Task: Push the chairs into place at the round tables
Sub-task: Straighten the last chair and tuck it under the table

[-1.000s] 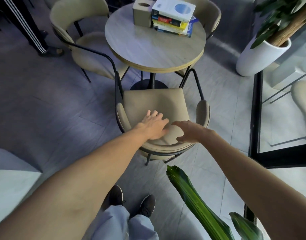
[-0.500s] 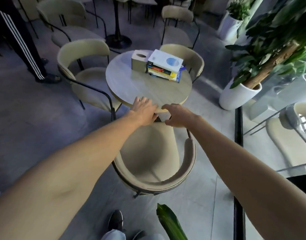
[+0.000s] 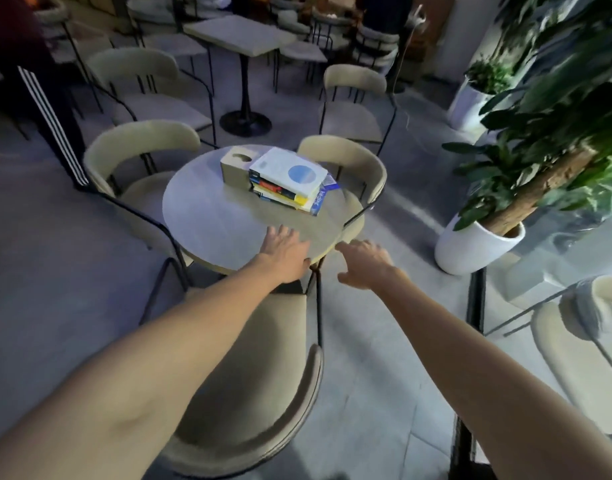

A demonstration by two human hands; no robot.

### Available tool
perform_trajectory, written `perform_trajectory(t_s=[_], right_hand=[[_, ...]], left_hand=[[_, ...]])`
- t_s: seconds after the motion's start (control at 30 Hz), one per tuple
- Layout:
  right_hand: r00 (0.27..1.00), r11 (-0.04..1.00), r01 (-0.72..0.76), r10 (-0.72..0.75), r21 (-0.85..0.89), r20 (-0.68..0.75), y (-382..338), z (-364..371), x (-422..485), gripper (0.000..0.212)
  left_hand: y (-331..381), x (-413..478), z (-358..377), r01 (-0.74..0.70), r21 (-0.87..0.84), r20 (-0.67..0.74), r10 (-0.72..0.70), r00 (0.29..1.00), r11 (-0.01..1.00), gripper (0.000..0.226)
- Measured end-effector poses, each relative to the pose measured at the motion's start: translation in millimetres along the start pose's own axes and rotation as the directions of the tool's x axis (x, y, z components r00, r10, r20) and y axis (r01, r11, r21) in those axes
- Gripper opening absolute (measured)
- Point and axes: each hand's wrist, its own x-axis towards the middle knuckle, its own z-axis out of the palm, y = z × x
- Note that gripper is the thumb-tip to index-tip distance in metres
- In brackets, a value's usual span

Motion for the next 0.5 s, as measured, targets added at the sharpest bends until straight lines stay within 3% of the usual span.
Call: perform_trajectory(t_s=[0.27,0.5], right_hand=[[0.998,0.998,0.035,-0.033,-0.047,0.049,170.4,14.4,12.3,0.066],[0.999,0.998,0.024,-0.021,-0.064,0.045,279.1,9.3,72.4,0.06]], left_hand=[[122.6,92.8,-24.1,0.084,-0.022,0.024,-0.083,0.996,0.996,0.038],[167.9,197.2,-40.2,0.109,-0.008,0.011,-0.109,0.994,0.994,0.039]])
